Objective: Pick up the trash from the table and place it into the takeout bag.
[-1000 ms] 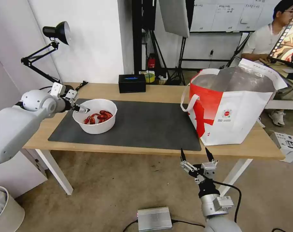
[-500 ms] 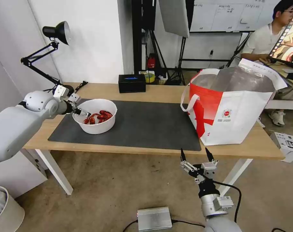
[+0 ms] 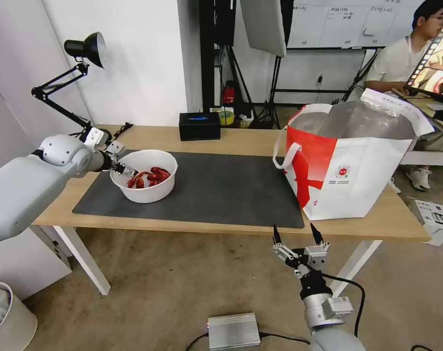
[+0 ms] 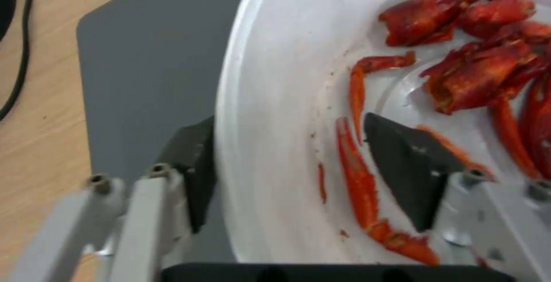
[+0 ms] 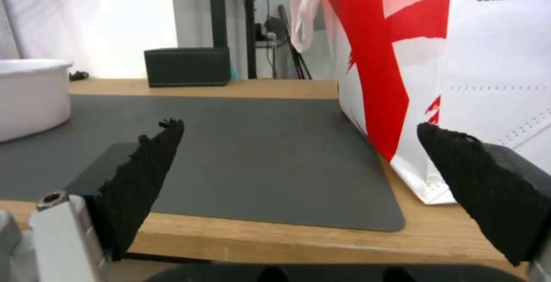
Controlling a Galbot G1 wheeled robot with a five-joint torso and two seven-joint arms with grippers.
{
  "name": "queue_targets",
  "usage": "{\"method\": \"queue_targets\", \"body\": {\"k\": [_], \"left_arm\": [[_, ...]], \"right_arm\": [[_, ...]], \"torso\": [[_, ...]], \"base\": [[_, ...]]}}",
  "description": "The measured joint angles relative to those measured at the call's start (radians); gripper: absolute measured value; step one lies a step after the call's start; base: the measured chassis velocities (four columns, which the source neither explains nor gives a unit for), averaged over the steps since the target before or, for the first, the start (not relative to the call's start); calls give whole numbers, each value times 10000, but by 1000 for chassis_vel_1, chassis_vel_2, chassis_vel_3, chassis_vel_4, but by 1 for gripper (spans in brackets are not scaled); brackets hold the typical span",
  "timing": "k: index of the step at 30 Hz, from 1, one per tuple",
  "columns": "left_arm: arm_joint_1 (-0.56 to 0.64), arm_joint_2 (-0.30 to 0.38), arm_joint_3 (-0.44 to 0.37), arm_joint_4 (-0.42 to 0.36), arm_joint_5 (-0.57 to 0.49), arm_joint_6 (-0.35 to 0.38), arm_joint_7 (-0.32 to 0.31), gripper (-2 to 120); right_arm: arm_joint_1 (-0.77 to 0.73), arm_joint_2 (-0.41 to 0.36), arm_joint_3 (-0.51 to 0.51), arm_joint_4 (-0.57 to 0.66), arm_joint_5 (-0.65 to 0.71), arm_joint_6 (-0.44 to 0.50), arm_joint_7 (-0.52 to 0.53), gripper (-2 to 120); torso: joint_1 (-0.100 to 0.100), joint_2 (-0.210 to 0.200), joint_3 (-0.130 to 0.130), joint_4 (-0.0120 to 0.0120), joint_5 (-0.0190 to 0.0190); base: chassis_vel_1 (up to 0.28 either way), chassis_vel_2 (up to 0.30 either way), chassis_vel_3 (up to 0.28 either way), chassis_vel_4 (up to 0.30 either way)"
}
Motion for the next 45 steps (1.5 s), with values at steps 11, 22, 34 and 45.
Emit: {"method": "queue_targets", "body": {"k": [11,22,34,45], "left_arm": [[-43,-204,83,63,256,-1,81,21],[287,-239,-209,-40,490,-49,109,0],[610,-17,-659,-575,375,18,60,0],[838,120,-1119,-1201,-611,22,-373,0]], "right_arm": [[0,0,0,0,0,0,0,100],[0,0,0,0,0,0,0,100],[0,0,0,0,0,0,0,100],[0,0,0,0,0,0,0,100]], "torso": [[0,0,0,0,-1],[0,1,0,-1,1],[0,0,1,1,-2],[0,-1,1,0,-1]], "base": [[0,0,0,0],[0,0,0,0],[0,0,0,0],[0,0,0,0]]}}
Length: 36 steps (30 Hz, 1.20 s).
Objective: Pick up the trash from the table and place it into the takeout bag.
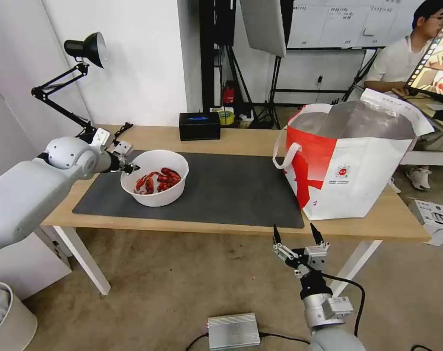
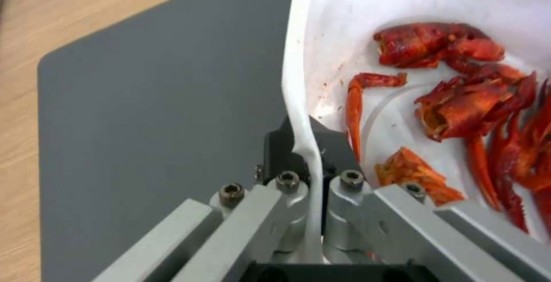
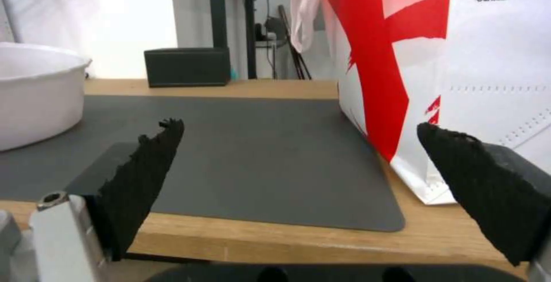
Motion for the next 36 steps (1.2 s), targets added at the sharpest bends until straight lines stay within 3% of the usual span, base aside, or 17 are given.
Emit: {"method": "queue_targets", "body": {"k": [13,24,30,36], "left_arm": [[570,502,-648,-1362,-774,-5,-377,0],[1256,1352,-1357,-3254,-1848,-8,-829,0],[1260,1435,-1375,-3705,-2359,-10,-1082,0],[983,1500,-1093,-4281,-3418,-15,-1712,0]], "right_arm": [[0,0,0,0,0,0,0,100],[0,0,0,0,0,0,0,100],[0,0,0,0,-1,0,0,100],[0,0,0,0,0,0,0,100]], "torso": [[1,0,0,-1,0],[0,1,-1,0,0],[0,0,-1,-1,0],[0,0,-1,-1,-1]], "base": [[0,0,0,0],[0,0,0,0],[0,0,0,0],[0,0,0,0]]}}
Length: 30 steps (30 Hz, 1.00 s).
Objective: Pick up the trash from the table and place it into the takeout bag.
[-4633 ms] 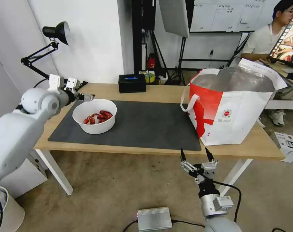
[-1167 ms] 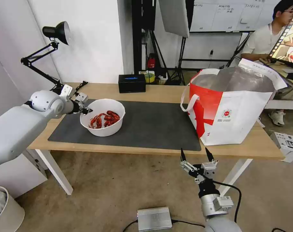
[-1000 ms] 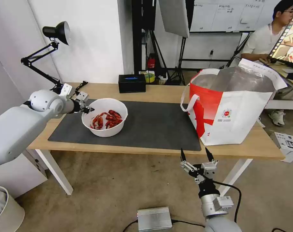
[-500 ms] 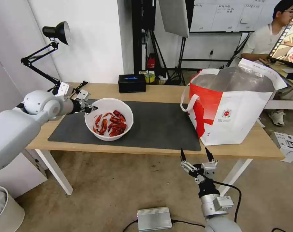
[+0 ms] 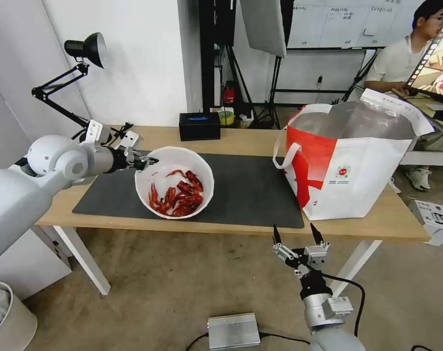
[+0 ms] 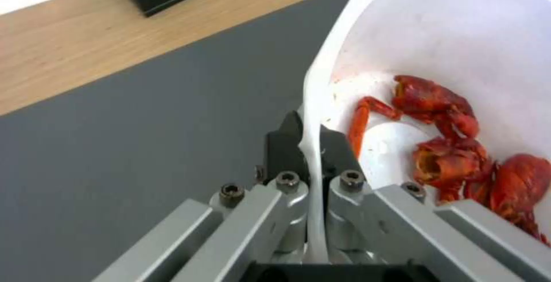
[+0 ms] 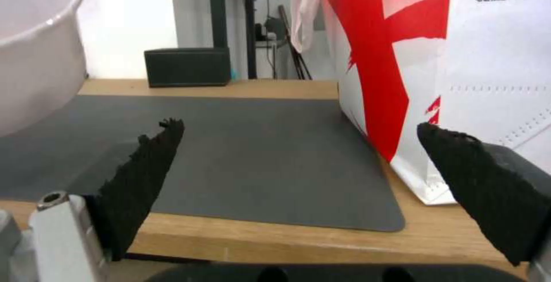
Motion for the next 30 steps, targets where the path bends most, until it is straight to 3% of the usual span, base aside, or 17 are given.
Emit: {"method": "queue_targets", "body": {"k": [4,10,12,14,30], "left_arm": [[-259,46,248,-216,-277,-2,-125,0],[-2103,-113,1596,-596,-1132,-8,-274,0],[-2277,-169,1700,-596,-1189,-8,-281,0],[-3192,-632,2358,-576,-1564,-10,-375,0],[-5609,-2885,4117,319,-2504,-8,-549,0]], "right_arm": [[0,0,0,0,0,0,0,100],[0,0,0,0,0,0,0,100],[1,1,0,0,0,0,0,100],[0,0,0,0,0,0,0,100],[0,0,1,0,0,0,0,100]], "torso": [[0,0,0,0,1],[0,0,0,2,0],[0,0,1,1,1],[1,0,0,0,2],[1,0,1,-1,2]], "base": [[0,0,0,0],[0,0,0,0],[0,0,0,0],[0,0,0,0],[0,0,0,0]]}}
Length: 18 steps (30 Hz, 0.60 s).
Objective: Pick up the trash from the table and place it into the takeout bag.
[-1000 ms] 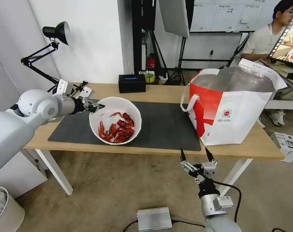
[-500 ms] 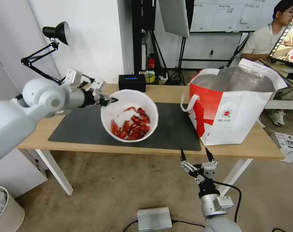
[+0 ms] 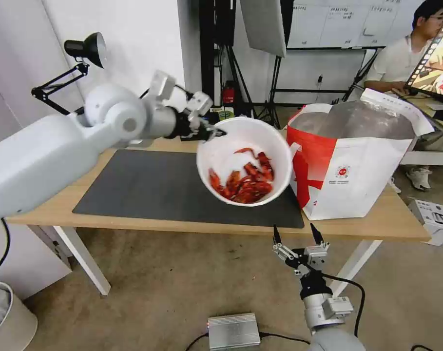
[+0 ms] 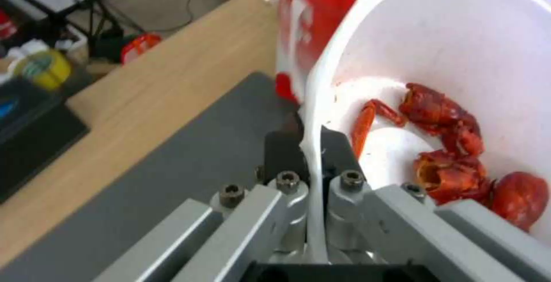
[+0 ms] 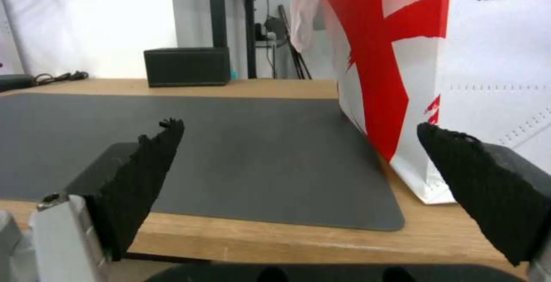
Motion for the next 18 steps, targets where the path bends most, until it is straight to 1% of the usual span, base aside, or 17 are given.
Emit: {"method": "queue_targets", "body": {"k": [2,3,5,6,8,9,10,13,14,17,18], "left_arm": [[-547,-334,287,287,-246,2,82,0],[-547,-334,287,287,-246,2,82,0],[-1189,-682,643,532,-603,2,155,0],[-1189,-682,643,532,-603,2,155,0],[-1525,-988,797,693,-748,2,220,0],[-1700,-1290,853,863,-853,2,234,0],[-1700,-1290,853,863,-853,2,234,0],[-1884,-1919,891,1201,-977,2,200,0],[-1884,-1919,891,1201,-977,2,200,0],[-1959,-2574,842,1583,-1009,2,123,0],[-1959,-2574,842,1583,-1009,2,123,0]], "right_arm": [[0,0,-1,0,0,0,0,100],[0,0,-1,0,0,0,0,100],[0,0,0,0,0,0,0,100],[0,0,0,0,0,0,0,100],[-1,0,-2,0,0,0,0,100],[0,0,-1,0,0,0,0,100],[0,0,-1,0,0,0,0,100],[0,0,-2,0,0,0,0,100],[0,0,-2,0,0,0,0,100],[-1,0,-1,0,0,0,0,100],[-1,0,-1,0,0,0,0,100]], "torso": [[0,0,0,0,2],[0,0,0,0,2],[0,0,0,1,2],[0,0,0,1,2],[0,0,-1,2,2],[0,1,-1,0,2],[0,1,-1,0,2],[1,0,0,0,1],[1,0,0,0,1],[0,0,-1,-1,2],[0,0,-1,-1,2]], "base": [[0,0,0,0],[0,0,0,0],[0,0,0,0],[0,0,0,0],[0,0,0,0],[0,0,0,0],[0,0,0,0],[0,0,0,0],[0,0,0,0],[0,0,0,0],[0,0,0,0]]}}
